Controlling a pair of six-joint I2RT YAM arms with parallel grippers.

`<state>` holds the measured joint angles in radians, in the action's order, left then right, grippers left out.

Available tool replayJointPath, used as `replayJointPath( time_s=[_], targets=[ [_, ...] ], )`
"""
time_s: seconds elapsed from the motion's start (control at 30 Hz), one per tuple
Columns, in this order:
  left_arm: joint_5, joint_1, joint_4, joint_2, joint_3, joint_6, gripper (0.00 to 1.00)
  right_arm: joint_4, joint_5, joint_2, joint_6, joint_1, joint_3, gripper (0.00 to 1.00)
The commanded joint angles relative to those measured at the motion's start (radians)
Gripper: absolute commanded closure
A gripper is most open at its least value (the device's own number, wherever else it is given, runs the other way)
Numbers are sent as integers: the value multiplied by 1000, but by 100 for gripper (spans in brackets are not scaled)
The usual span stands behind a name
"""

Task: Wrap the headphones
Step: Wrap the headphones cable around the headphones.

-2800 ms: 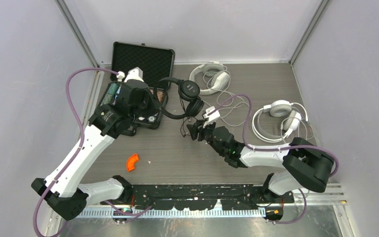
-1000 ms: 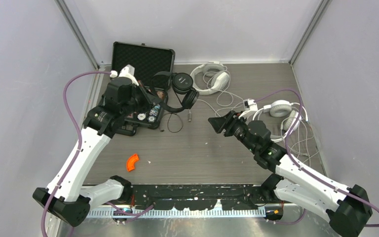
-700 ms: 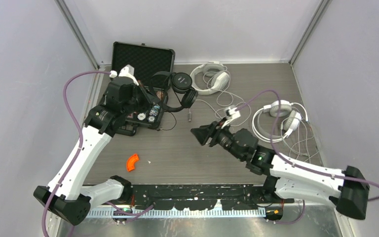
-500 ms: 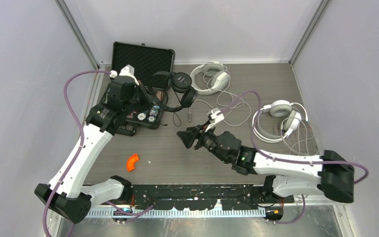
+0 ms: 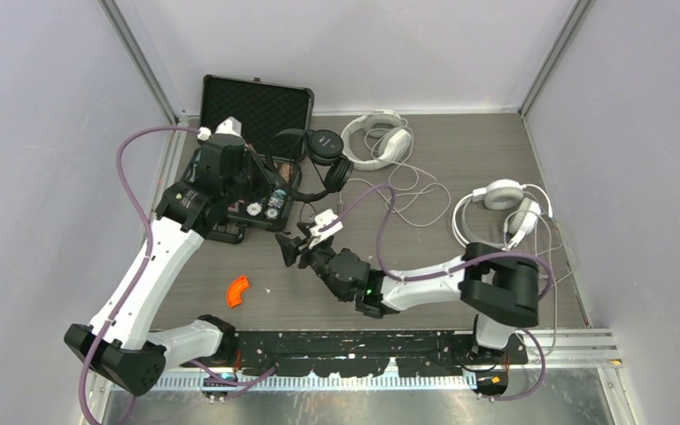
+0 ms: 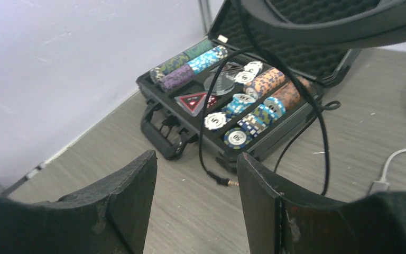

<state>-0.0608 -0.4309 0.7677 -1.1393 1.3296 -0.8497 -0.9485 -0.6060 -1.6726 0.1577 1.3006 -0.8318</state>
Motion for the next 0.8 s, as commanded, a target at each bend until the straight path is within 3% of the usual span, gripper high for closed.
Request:
replayJointPath(
  time_s=[0.0,0.43,0.67,0.77],
  targets=[
    [-10,1,-24,8,68,-29,100,-256,-155,-71,-186,26,-59,37],
    [16,-6,-17,38,73,-72,100,-377,-297,-318,-394,2,-293,27],
    [19,-8,4,43,91,-69,100,-443,-411,-373,-476,-16,-361,27],
    [12,-8,5,48,95,-66,100,-445,-381,-362,-477,-15,-336,37]
  ],
)
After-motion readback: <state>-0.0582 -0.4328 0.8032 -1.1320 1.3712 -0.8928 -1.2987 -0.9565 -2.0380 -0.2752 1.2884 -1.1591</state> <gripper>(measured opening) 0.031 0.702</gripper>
